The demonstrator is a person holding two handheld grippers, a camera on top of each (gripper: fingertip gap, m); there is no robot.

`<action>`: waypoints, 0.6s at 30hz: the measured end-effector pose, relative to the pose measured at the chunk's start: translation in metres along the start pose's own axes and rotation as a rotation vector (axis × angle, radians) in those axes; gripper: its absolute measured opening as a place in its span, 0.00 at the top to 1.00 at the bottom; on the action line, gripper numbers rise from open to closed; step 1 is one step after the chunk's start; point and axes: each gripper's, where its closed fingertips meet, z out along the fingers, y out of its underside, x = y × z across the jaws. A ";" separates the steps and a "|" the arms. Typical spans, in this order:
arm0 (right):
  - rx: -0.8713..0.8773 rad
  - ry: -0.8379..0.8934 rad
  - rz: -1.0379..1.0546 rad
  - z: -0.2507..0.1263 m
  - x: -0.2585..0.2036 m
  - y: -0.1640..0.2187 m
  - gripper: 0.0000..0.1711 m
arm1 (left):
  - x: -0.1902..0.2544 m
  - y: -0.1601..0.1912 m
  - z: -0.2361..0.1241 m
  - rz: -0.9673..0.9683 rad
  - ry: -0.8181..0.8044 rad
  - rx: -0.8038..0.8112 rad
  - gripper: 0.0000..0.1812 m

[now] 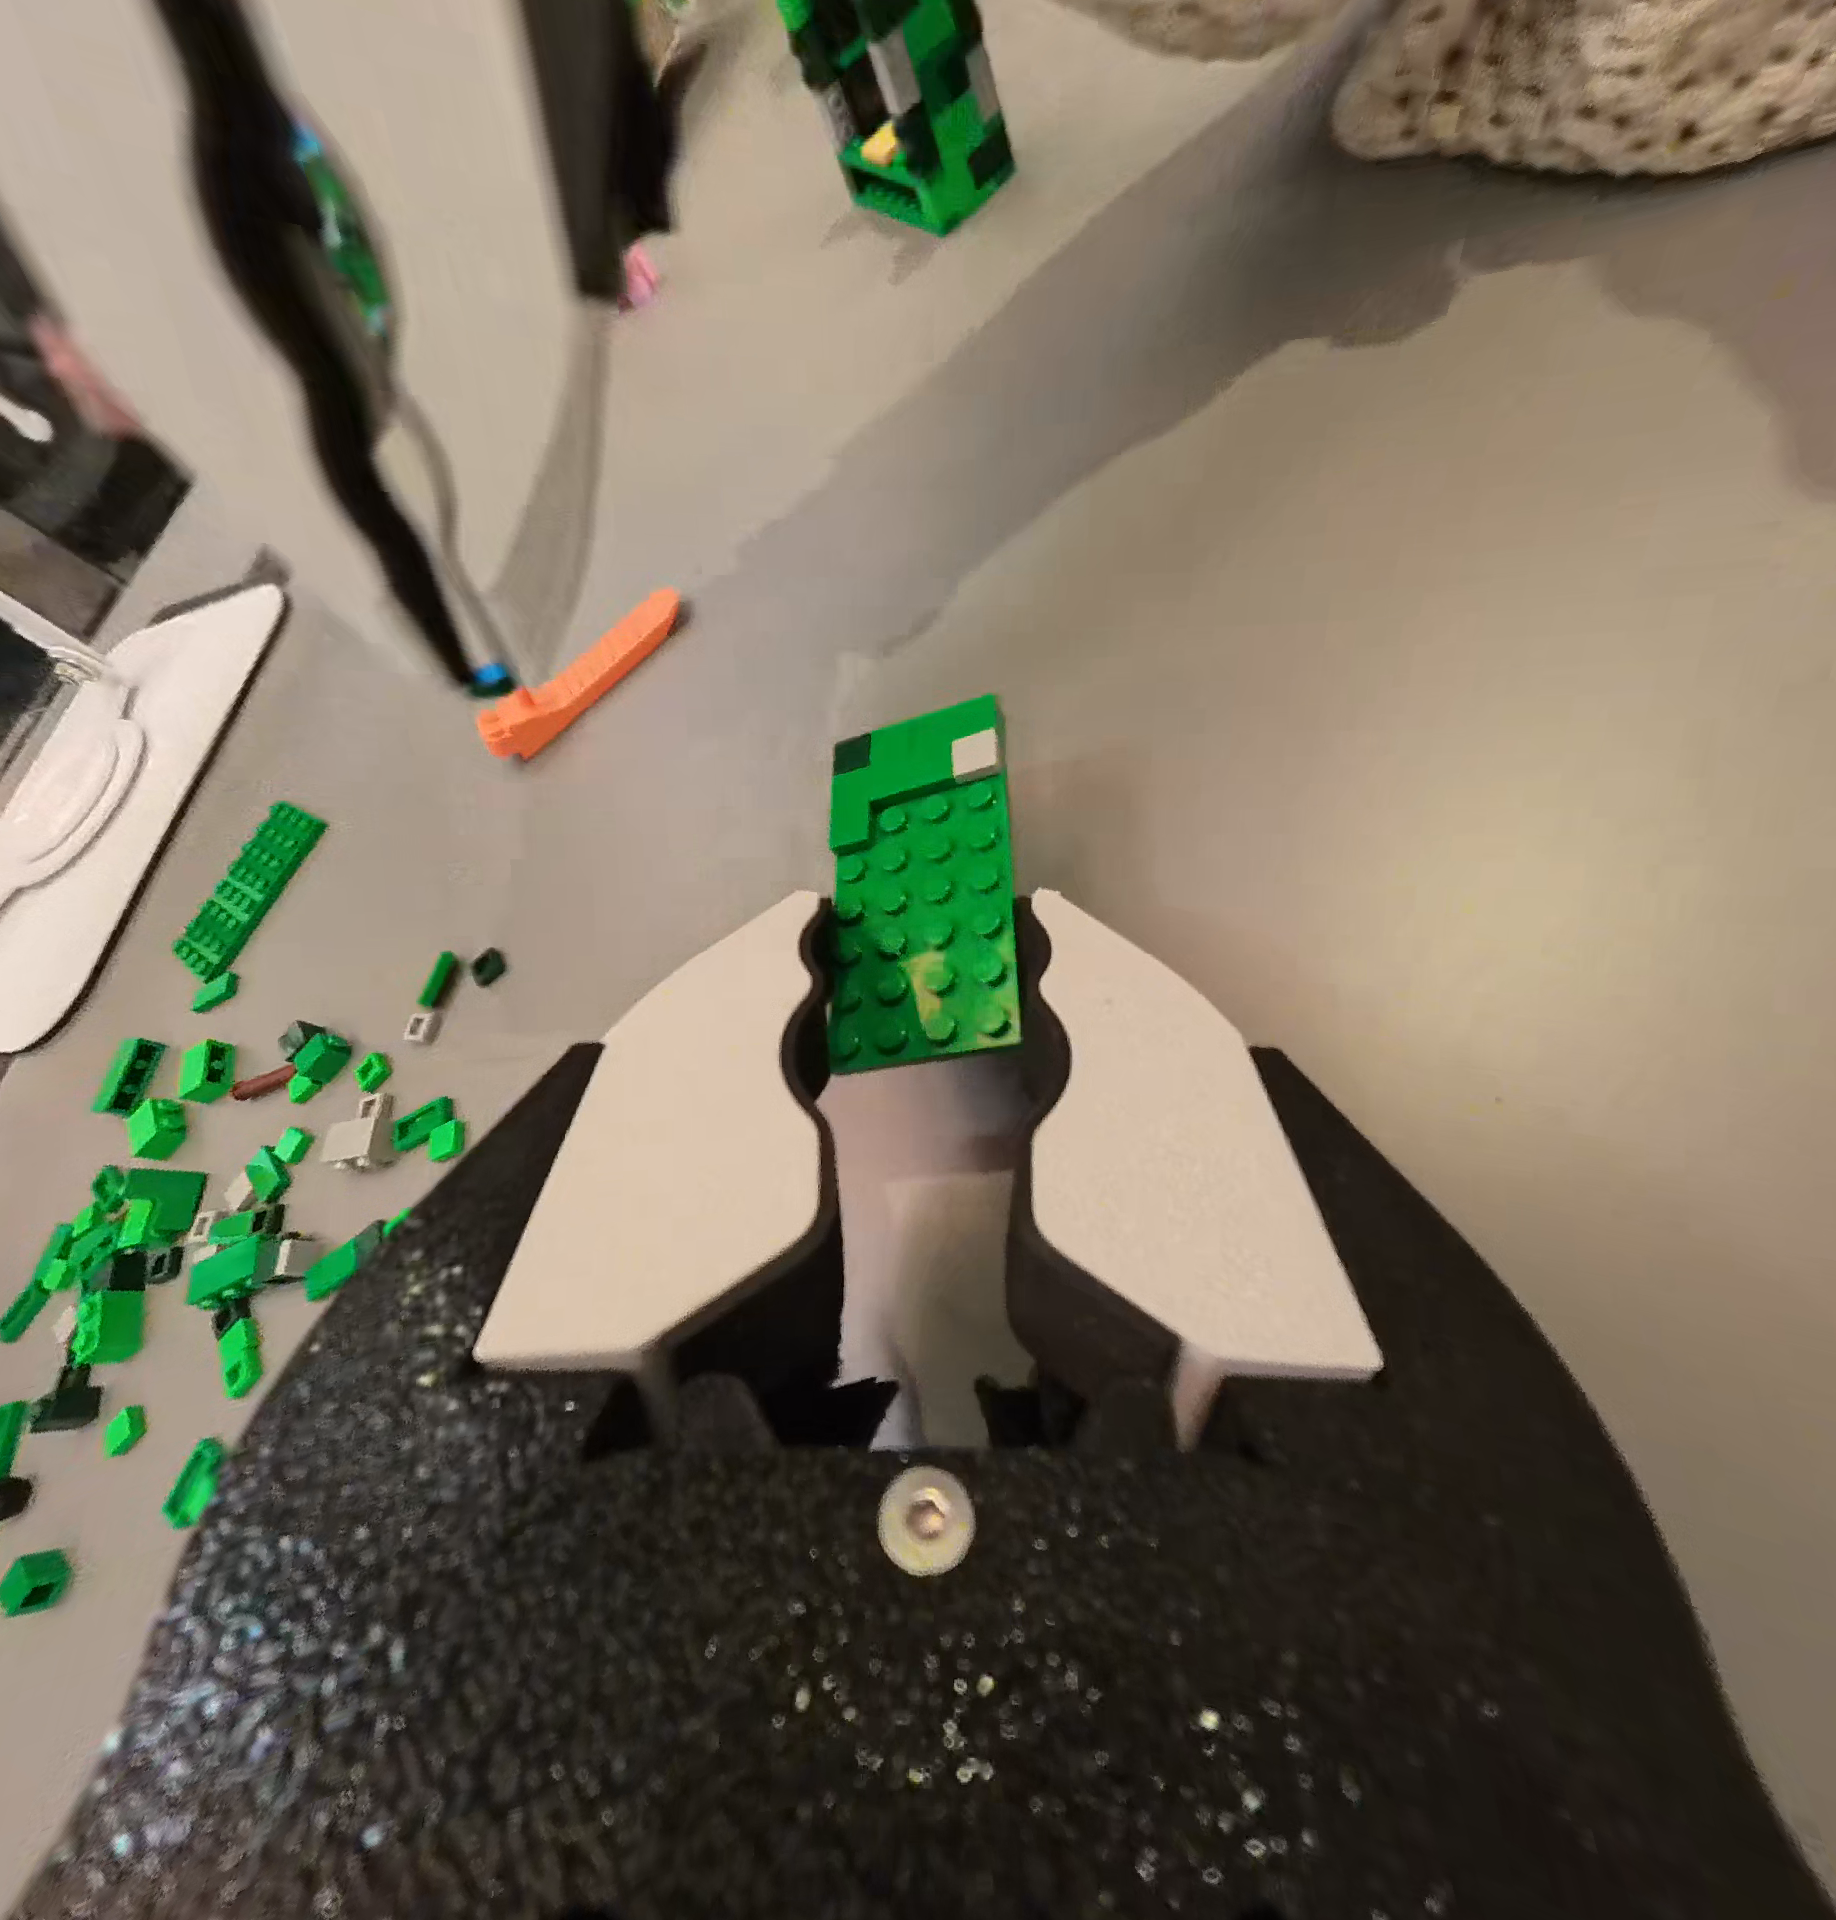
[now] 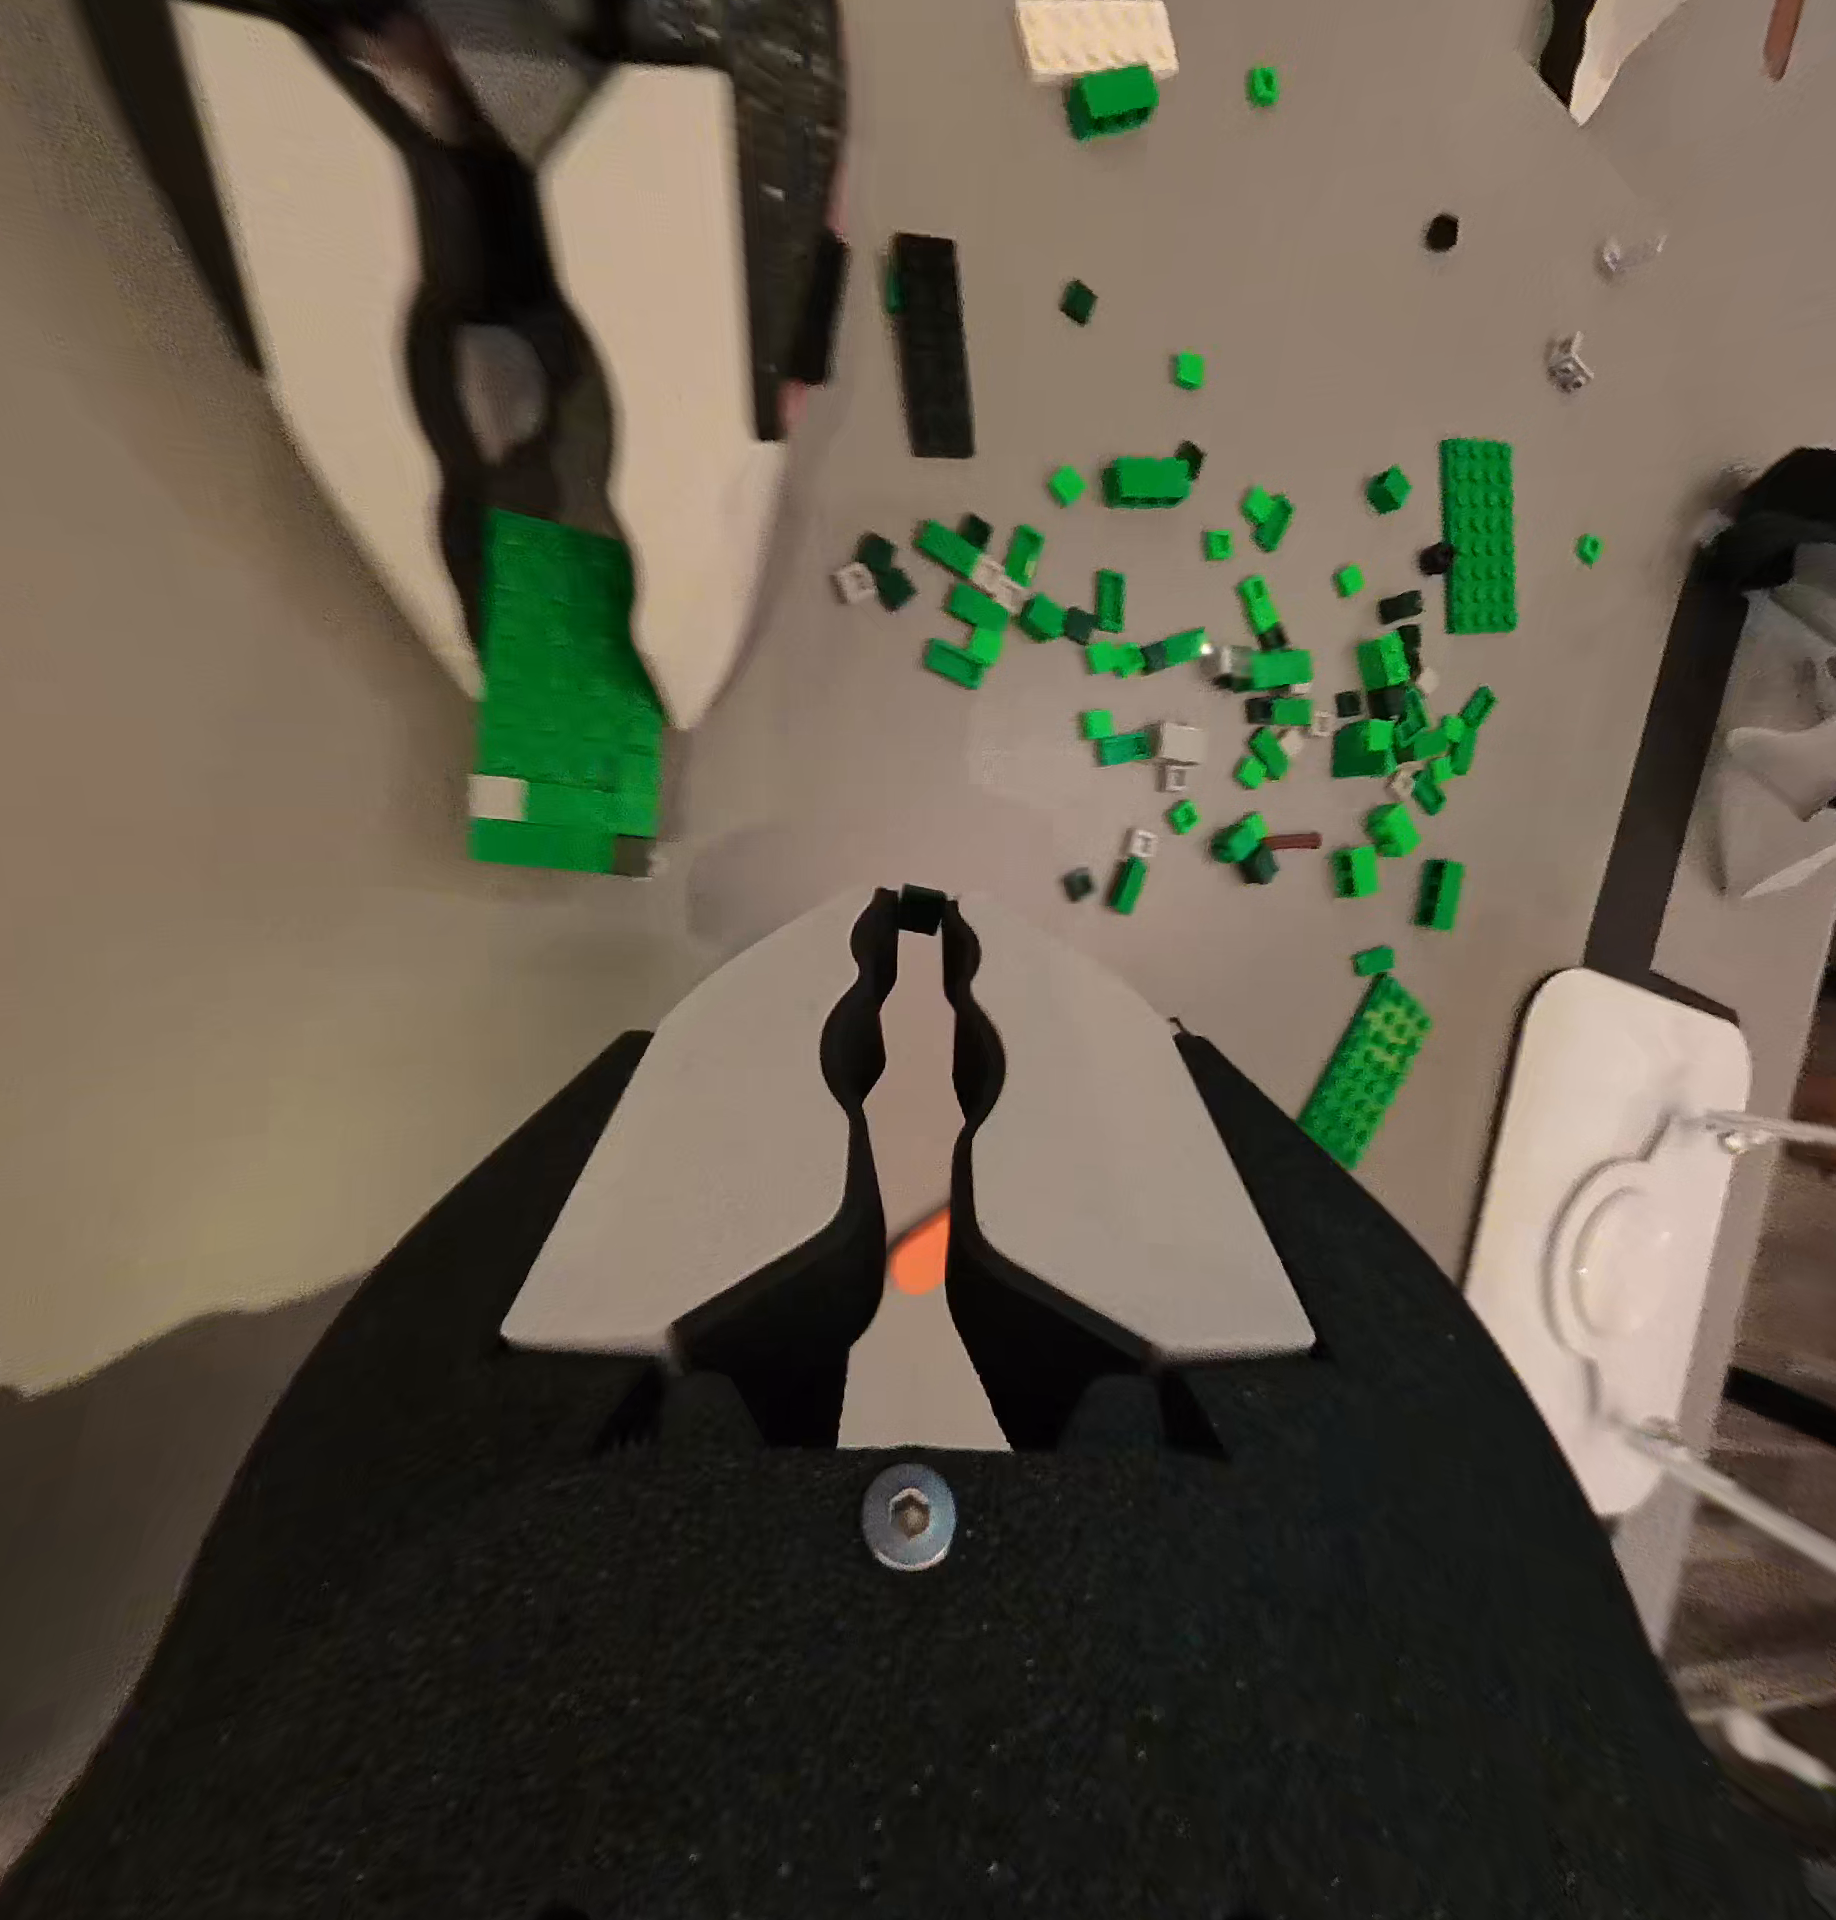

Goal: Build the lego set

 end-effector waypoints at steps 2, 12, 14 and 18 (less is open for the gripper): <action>0.027 0.004 0.025 -0.007 -0.019 -0.003 0.96 | 0.001 0.000 0.000 0.000 0.009 -0.002 0.82; 0.138 -0.091 0.075 -0.006 -0.055 -0.027 0.96 | 0.008 0.005 0.003 0.001 0.053 -0.034 0.82; 0.104 -0.100 0.072 0.003 -0.058 -0.026 0.96 | 0.008 0.005 0.003 0.005 0.054 -0.033 0.82; 0.063 -0.142 0.103 0.017 -0.064 -0.024 0.96 | 0.009 0.006 0.003 0.017 0.057 -0.038 0.82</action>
